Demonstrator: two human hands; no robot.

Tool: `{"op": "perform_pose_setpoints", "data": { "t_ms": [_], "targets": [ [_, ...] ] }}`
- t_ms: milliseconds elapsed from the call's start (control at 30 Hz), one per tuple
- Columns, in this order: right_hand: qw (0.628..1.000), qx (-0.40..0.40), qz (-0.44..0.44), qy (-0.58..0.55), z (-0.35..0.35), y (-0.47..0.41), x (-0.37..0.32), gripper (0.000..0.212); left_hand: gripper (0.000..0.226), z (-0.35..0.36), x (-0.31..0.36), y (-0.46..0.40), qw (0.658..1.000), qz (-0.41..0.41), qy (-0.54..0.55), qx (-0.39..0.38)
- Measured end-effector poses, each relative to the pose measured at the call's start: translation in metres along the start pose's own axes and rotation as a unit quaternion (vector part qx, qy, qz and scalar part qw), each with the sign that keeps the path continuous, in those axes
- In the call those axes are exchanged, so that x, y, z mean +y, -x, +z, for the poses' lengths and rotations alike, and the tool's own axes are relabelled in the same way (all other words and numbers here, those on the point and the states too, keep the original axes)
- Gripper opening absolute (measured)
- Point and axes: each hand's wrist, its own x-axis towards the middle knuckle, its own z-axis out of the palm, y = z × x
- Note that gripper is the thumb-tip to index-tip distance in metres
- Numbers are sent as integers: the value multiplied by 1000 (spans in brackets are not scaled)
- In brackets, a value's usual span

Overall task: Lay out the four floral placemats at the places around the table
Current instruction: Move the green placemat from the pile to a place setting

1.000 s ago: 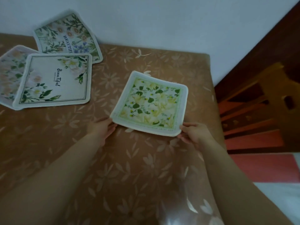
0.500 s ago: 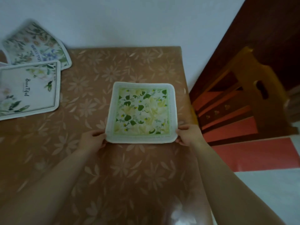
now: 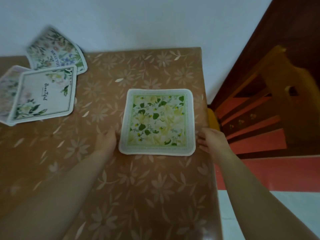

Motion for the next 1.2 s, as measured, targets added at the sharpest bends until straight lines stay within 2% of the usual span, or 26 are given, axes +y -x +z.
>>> {"op": "perform_pose_setpoints", "data": {
  "t_ms": [67,200,400,600,1200],
  "targets": [
    [998,-20,32,-44,2,0,-4,25,42,6,8,-1,997,-34,63,-26],
    [994,-39,54,-92,7,3,-4,34,54,4,9,0,991,-59,99,-66],
    [999,8,22,-39,13,9,2,41,63,-2,7,5,988,-60,101,-102],
    [1000,13,3,-8,11,9,11,41,61,-6,2,13,987,-60,109,-104],
    [998,-22,-6,-56,-1,24,14,35,61,-6,-3,35,988,-49,113,-92]
  ]
}}
